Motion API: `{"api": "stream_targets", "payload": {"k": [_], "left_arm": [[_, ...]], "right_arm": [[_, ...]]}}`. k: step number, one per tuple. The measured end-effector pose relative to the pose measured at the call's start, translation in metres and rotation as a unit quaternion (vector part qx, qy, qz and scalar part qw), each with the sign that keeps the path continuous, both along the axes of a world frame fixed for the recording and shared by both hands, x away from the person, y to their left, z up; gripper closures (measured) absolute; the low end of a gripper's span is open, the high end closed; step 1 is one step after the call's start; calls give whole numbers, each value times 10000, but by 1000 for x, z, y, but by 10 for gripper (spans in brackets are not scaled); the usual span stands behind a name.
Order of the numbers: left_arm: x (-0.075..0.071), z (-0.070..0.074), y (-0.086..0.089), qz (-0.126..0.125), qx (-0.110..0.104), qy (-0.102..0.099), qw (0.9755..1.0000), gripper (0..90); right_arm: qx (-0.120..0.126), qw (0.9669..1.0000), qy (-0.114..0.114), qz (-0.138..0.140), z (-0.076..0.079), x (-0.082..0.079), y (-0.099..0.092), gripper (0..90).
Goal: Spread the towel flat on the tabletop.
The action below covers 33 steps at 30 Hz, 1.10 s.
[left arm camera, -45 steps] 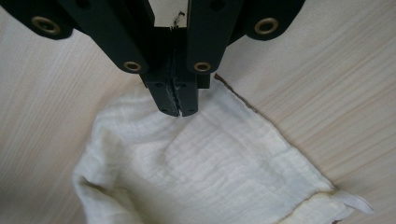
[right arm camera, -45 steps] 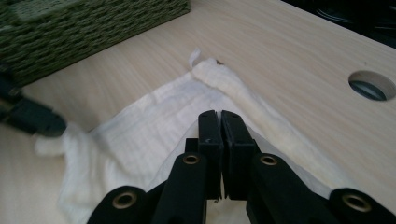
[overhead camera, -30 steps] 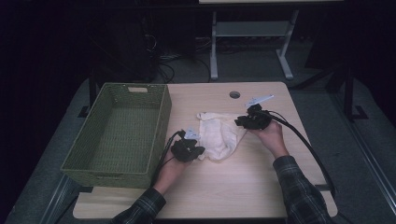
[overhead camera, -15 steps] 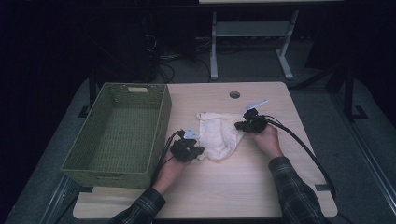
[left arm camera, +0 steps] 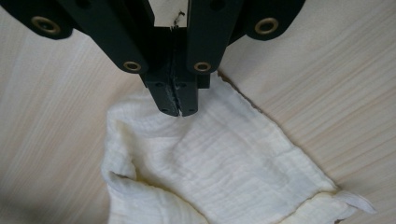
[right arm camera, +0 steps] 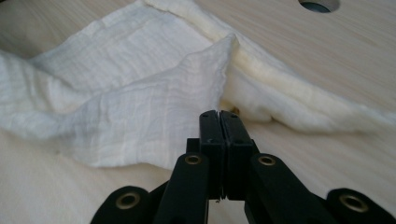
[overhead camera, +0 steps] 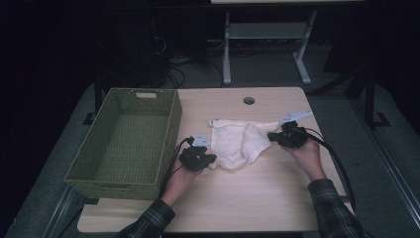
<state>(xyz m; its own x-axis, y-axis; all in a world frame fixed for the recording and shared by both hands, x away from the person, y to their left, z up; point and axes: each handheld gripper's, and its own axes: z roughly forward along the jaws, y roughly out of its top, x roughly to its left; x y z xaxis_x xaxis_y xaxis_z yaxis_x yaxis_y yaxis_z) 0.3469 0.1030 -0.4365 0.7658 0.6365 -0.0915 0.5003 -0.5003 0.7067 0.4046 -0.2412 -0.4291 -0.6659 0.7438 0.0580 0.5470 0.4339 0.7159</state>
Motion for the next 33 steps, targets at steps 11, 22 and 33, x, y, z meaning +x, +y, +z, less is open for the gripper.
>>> {"api": "stream_targets", "payload": {"k": [11, 22, 33], "left_arm": [[-4, 2, -2, -74, -29, 96, 9999, 891], [-20, 6, 1, -290, -68, 149, 9994, 891], [-42, -2, 0, -581, 131, 304, 9978, 891]], "right_arm": [[189, 9995, -138, -203, -4, -48, -50, 889], [116, 9998, -85, -134, -7, -93, -68, 890], [83, 9999, -76, -73, -13, -143, -71, 890]]}}
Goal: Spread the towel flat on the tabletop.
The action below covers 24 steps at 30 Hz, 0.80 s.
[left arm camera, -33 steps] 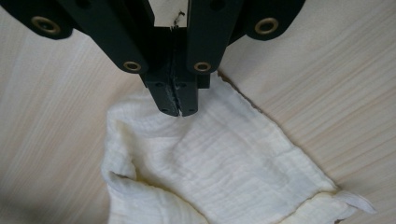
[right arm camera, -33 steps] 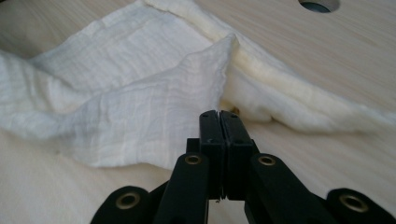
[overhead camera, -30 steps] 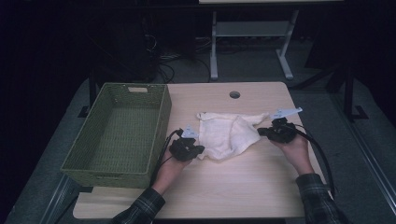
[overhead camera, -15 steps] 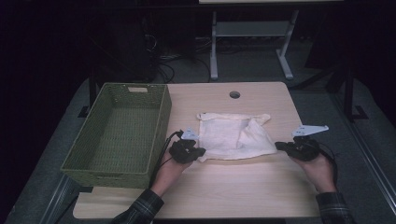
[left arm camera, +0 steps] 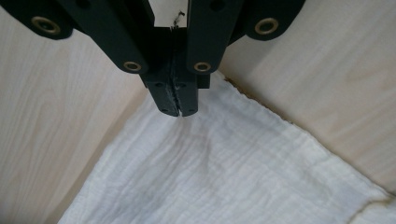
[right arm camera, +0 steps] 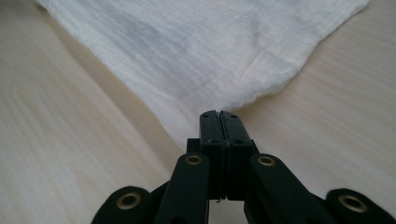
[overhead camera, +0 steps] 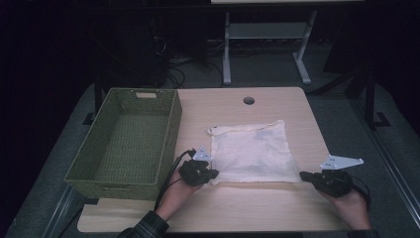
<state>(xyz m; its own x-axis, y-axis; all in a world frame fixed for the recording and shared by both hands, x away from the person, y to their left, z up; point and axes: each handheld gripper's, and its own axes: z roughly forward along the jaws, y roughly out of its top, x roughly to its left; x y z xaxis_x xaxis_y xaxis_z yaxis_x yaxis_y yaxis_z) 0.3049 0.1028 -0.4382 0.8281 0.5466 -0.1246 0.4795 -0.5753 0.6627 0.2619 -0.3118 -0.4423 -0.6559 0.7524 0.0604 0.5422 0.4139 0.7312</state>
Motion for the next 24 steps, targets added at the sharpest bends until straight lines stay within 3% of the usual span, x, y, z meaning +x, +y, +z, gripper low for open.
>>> {"api": "stream_targets", "payload": {"k": [9, 12, 14, 18, 19, 21, 24], "left_arm": [[-24, -6, 3, -203, 70, 161, 9996, 889], [-26, -6, 4, -227, 151, 31, 9996, 758], [-23, -3, 5, -179, 73, -9, 9998, 707], [-10, 4, 2, -18, 79, -239, 9997, 699], [1, 6, -1, 113, 135, -335, 9993, 706], [6, 5, -2, 162, 156, -345, 9992, 713], [25, 6, -4, 375, 230, -529, 9976, 712]], "right_arm": [[-64, 9998, 142, 138, -11, -32, 2, 890], [-66, 9999, 75, 57, -12, -38, 1, 822], [-21, 10000, -26, 12, -9, -37, 0, 779], [12, 10000, -75, 15, -7, -30, 5, 712], [8, 10000, -81, 38, -7, -29, 8, 709], [9, 9999, -64, 97, -8, -25, 12, 704], [-15, 9999, -33, 112, -10, -22, 17, 696]]}}
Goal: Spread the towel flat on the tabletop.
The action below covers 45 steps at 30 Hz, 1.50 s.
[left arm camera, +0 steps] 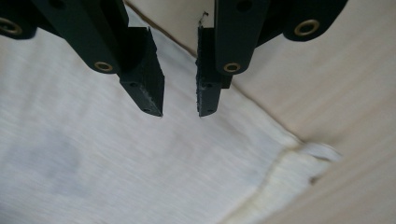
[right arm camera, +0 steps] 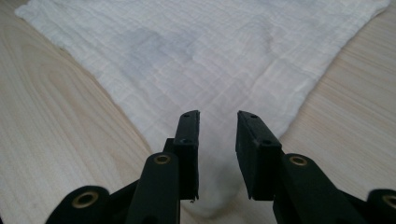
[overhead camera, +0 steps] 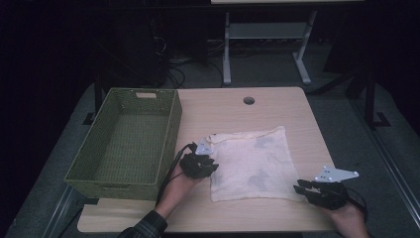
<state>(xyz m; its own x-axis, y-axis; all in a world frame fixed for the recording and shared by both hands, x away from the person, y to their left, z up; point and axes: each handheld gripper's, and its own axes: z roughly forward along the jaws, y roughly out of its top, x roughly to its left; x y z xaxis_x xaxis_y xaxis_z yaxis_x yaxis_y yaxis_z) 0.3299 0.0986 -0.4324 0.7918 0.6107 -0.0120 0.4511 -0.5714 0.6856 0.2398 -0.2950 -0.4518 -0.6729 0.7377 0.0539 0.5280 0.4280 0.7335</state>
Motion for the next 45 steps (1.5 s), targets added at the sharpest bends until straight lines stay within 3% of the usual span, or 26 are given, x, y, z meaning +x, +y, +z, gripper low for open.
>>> {"api": "stream_targets", "payload": {"k": [1, 2, 3, 4, 5, 10, 17, 20, 21, 27, 28, 29, 31, 38, 42, 44, 45], "left_arm": [[12, 1, -2, 137, 89, -134, 9998, 712], [12, 1, -2, 137, 89, -134, 9998, 712], [25, 1, -3, 281, 86, -189, 9994, 710], [25, 1, -3, 281, 86, -189, 9994, 708], [36, 0, -5, 431, 98, -251, 9987, 708], [57, -3, -6, 647, 241, -301, 9972, 700], [88, -11, -4, 1130, 400, -253, 9925, 631], [92, -14, -3, 1240, 375, -198, 9914, 611], [96, -18, -3, 1343, 269, -135, 9905, 598], [102, -26, -2, 1335, 222, 48, 9908, 642], [102, -27, -2, 1309, 177, 103, 9912, 716], [102, -27, -2, 1294, 160, 126, 9914, 849], [101, -26, -3, 1248, 109, 149, 9920, 898], [104, -8, -1, 1319, -50, -64, 9912, 899], [108, 0, -1, 1407, -34, -178, 9899, 898], [107, -3, -1, 1362, -154, -20, 9906, 859], [106, -5, -2, 1285, -164, 13, 9916, 783]], "right_arm": [[3, 10000, -5, 23, 0, 1, 1, 695], [3, 10000, -5, 23, 0, 1, 1, 695], [-11, 10000, 6, 23, -1, 2, 2, 695], [-10, 10000, 8, 29, -2, 2, 2, 695], [-9, 10000, 5, 46, -2, 2, 2, 696], [5, 10000, 25, 61, -3, 2, 1, 696], [-7, 10000, 48, 87, -4, 2, 1, 702], [-18, 10000, 44, 85, -4, 2, 1, 703], [-20, 10000, 37, 85, -4, 2, 1, 703], [-30, 10000, 38, 85, -4, 2, 1, 716], [-27, 10000, 18, 73, -4, 2, 1, 718], [-38, 10000, 21, 74, -3, 2, 0, 721], [-15, 10000, 1, 65, -3, 1, 0, 720], [-46, 10000, -7, 83, -3, 1, 1, 721], [-59, 9999, -22, 95, -3, 1, 1, 720], [-79, 9999, -38, 104, -2, 1, 0, 721], [-84, 9999, -48, 106, -2, 1, 0, 720]]}}
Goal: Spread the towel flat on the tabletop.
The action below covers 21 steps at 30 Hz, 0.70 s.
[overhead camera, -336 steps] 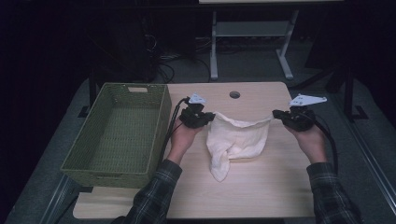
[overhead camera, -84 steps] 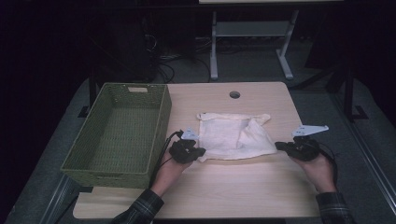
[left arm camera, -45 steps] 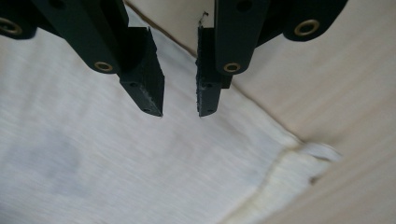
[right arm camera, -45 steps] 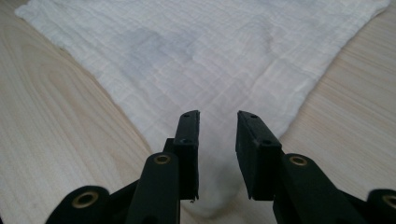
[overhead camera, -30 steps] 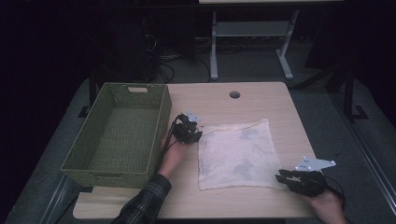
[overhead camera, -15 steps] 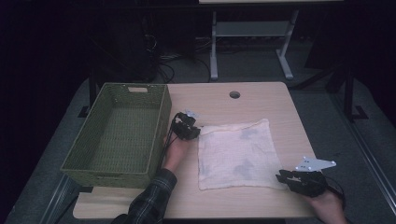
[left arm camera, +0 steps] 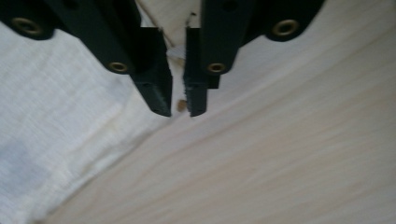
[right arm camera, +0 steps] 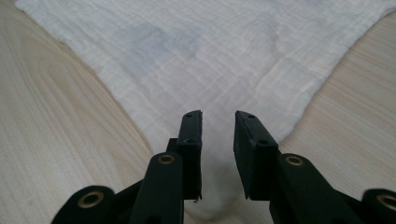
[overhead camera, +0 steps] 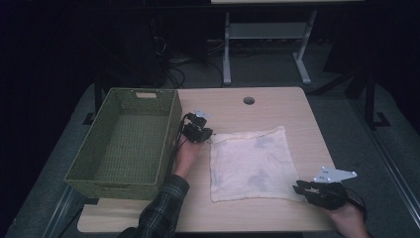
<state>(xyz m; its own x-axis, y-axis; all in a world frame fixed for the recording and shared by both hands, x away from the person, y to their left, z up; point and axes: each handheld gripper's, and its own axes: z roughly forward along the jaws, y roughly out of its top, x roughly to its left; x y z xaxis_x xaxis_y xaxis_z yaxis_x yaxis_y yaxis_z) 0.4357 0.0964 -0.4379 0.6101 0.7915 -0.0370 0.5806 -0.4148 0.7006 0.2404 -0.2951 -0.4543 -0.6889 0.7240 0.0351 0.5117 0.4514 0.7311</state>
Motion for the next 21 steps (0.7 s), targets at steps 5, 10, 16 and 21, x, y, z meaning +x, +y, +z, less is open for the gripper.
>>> {"api": "stream_targets", "payload": {"k": [5, 10, 16, 21], "left_arm": [[-4, -13, -9, -172, 28, 112, 9998, 707], [-4, -23, -16, -269, 254, 169, 9992, 695], [-1, -19, -14, -188, 245, 164, 9994, 862], [6, -4, -14, -75, 110, -19, 9999, 862]], "right_arm": [[37, 10000, 48, -35, -1, 0, 1, 720], [31, 10000, 23, -41, 0, 0, 0, 720], [0, 10000, 18, -11, 0, 0, 1, 721], [11, 10000, 18, -22, 0, 0, 0, 722]]}}
